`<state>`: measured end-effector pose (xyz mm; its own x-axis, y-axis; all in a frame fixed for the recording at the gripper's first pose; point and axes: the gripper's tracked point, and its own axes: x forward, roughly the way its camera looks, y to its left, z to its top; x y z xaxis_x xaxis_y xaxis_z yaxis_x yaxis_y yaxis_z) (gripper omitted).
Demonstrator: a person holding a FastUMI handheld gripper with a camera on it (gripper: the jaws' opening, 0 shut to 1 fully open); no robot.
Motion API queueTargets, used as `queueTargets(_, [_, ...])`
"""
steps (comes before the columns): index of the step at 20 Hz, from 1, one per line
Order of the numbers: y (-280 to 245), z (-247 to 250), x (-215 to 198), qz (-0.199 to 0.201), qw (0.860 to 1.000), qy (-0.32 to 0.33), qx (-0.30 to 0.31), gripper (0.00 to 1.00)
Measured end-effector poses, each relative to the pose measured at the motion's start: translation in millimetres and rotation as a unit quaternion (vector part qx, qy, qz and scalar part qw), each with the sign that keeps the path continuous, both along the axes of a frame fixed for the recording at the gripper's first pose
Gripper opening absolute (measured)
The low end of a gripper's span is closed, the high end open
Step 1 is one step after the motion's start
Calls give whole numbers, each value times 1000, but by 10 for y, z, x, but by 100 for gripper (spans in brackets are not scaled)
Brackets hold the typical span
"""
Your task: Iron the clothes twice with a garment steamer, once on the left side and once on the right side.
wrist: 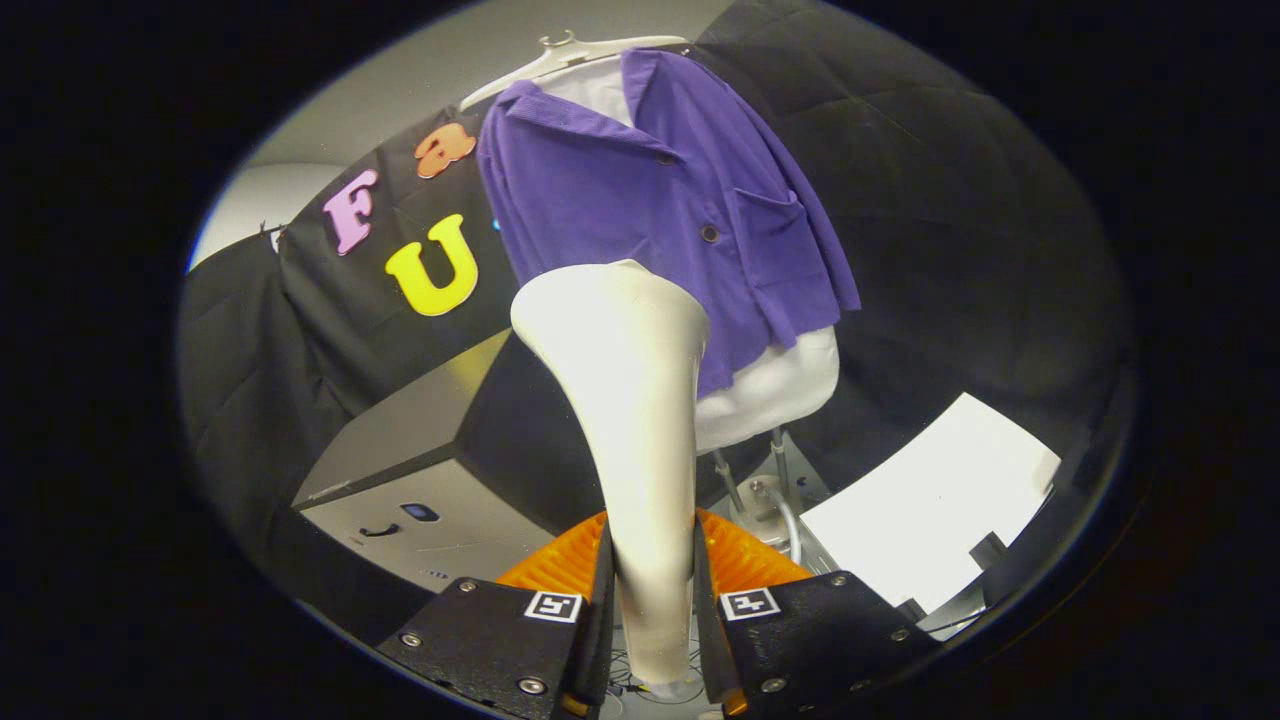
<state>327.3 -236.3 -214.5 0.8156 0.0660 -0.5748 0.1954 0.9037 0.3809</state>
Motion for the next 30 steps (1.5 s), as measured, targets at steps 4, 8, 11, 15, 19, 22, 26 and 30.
queueTargets(4, [121, 117, 22, 22, 999, -34, 0, 36])
queueTargets(8, [512, 581, -195, 47, 996, -73, -9, 36])
queueTargets(11, [693, 766, -262, 63, 994, -89, -21, 36])
queueTargets(15, [954, 918, -288, 89, 991, -99, -25, 36])
queueTargets(19, [1163, 1005, -287, 111, 987, -109, -31, 36])
queueTargets(22, [1273, 995, -287, 123, 986, -106, -31, 36])
queueTargets(26, [1379, 1015, -298, 137, 984, -105, -34, 36])
queueTargets(30, [1372, 1047, -297, 142, 984, -106, -36, 36])
